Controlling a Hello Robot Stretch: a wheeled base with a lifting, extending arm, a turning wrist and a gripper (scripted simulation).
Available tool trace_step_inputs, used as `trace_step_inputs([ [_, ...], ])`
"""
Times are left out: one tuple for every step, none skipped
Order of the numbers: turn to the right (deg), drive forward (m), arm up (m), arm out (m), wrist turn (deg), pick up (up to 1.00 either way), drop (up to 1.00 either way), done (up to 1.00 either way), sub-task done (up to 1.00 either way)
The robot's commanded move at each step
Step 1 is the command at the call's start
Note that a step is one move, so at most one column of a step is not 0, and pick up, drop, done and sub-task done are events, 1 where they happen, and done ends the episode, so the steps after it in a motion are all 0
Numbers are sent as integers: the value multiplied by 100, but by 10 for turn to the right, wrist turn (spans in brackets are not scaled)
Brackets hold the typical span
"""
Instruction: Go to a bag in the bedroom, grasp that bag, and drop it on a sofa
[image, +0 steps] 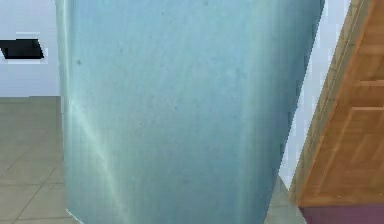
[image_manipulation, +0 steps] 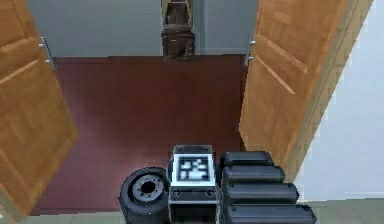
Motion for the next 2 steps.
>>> trace_step_inputs([
  [-30, 0, 0, 0, 0, 0, 0, 0, 0],
  [0, 50, 0, 0, 0, 0, 0, 0, 0],
])
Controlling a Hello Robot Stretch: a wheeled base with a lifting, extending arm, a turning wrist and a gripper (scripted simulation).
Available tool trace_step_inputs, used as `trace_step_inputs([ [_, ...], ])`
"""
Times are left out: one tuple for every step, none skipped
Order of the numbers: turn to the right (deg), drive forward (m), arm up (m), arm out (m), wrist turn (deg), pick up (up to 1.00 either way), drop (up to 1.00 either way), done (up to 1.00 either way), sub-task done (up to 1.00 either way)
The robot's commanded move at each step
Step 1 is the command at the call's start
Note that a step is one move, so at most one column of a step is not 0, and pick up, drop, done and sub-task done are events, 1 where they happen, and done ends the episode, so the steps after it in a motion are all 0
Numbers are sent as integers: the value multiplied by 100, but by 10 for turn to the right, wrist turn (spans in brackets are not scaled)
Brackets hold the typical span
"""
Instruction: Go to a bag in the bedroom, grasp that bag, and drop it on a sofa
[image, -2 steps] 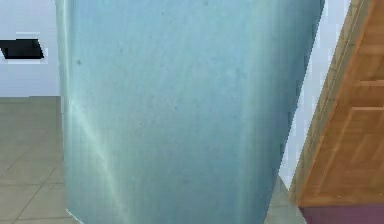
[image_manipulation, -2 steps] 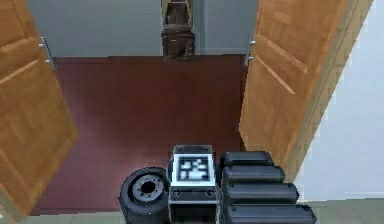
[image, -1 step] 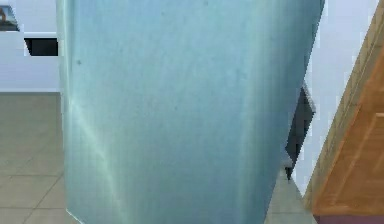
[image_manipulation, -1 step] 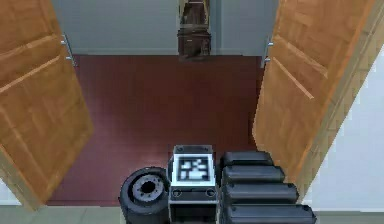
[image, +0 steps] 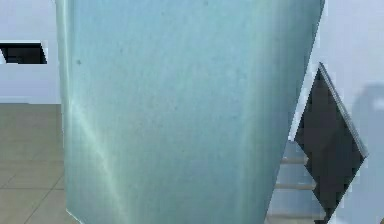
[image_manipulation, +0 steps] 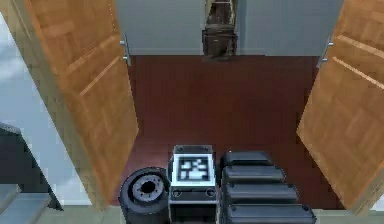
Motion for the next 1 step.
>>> trace_step_inputs([
  [-450, 0, 0, 0, 0, 0, 0, 0, 0],
])
